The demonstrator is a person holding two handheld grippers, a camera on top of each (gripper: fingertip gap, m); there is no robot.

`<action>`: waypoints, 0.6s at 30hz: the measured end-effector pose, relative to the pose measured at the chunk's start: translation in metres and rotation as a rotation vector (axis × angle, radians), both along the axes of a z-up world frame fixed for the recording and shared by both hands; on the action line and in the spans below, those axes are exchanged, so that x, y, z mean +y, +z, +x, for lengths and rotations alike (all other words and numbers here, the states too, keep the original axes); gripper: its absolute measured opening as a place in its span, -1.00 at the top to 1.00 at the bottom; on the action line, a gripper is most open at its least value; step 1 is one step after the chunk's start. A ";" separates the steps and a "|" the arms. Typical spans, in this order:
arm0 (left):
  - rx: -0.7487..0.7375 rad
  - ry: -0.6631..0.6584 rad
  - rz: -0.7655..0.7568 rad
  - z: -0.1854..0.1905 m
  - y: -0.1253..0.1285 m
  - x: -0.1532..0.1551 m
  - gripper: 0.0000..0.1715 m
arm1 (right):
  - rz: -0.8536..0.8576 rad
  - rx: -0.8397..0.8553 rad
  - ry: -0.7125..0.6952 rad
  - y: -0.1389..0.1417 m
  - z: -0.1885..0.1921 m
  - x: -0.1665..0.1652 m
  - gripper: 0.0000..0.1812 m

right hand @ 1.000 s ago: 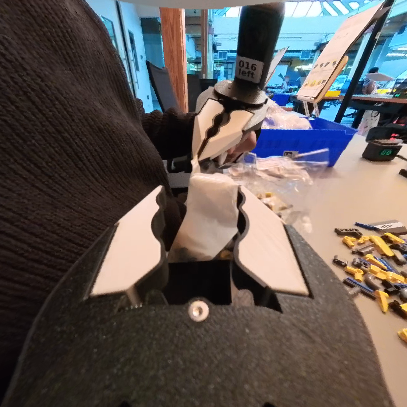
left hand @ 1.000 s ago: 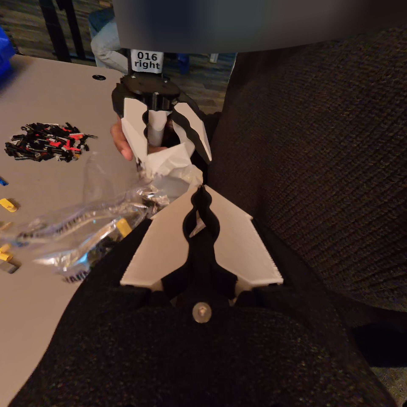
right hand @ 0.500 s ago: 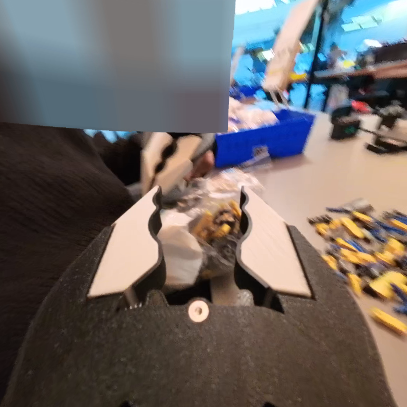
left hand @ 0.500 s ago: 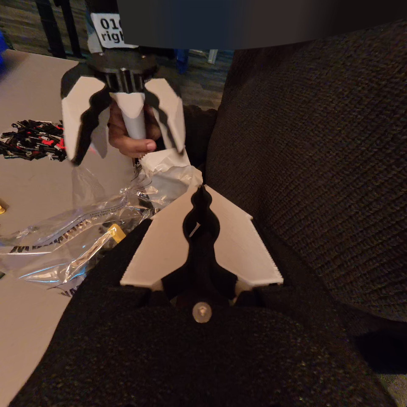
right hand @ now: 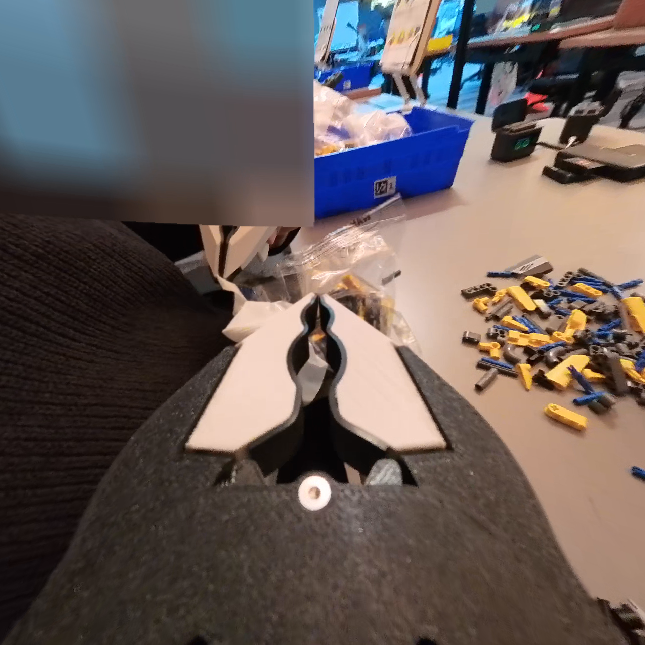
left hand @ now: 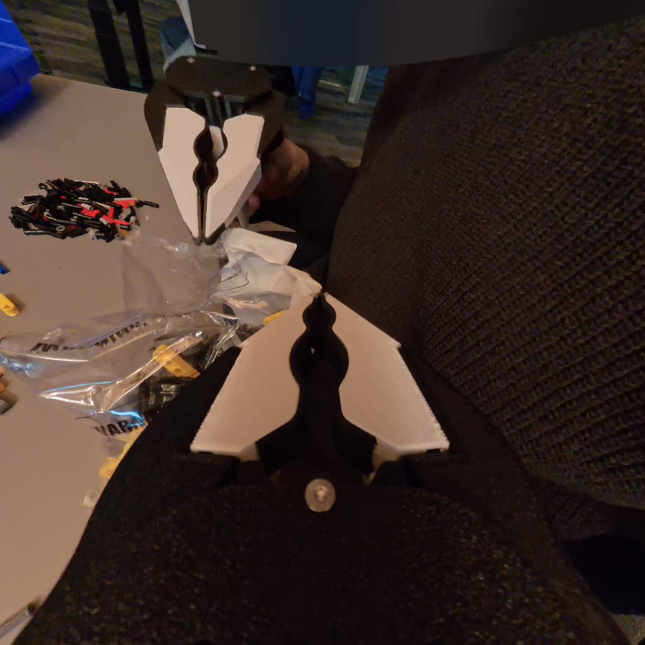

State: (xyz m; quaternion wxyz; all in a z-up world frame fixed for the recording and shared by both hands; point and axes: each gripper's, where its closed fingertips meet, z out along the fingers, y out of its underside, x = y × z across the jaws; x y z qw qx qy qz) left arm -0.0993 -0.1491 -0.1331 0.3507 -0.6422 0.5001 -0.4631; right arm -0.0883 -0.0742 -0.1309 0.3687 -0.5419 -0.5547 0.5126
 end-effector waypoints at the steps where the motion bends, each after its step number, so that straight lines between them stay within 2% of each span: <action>1: -0.007 0.013 0.004 -0.001 0.001 0.002 1.00 | -0.015 0.022 -0.012 0.002 0.001 0.002 1.00; 6: -0.034 0.072 0.033 -0.005 0.006 0.009 1.00 | -0.065 0.139 -0.047 0.010 0.002 0.004 1.00; 11: -0.039 0.254 0.105 -0.016 0.012 0.042 1.00 | 0.007 0.255 -0.172 0.021 0.004 0.018 0.99; 14: -0.049 0.332 0.117 -0.019 0.014 0.060 1.00 | 0.040 0.229 -0.225 0.015 0.001 0.027 0.98; 16: -0.053 0.375 0.133 -0.020 0.015 0.072 1.00 | 0.051 0.226 -0.280 0.013 0.001 0.036 0.90; 18: -0.072 0.410 0.139 -0.022 0.020 0.082 1.00 | 0.042 0.253 -0.317 0.017 0.005 0.043 0.71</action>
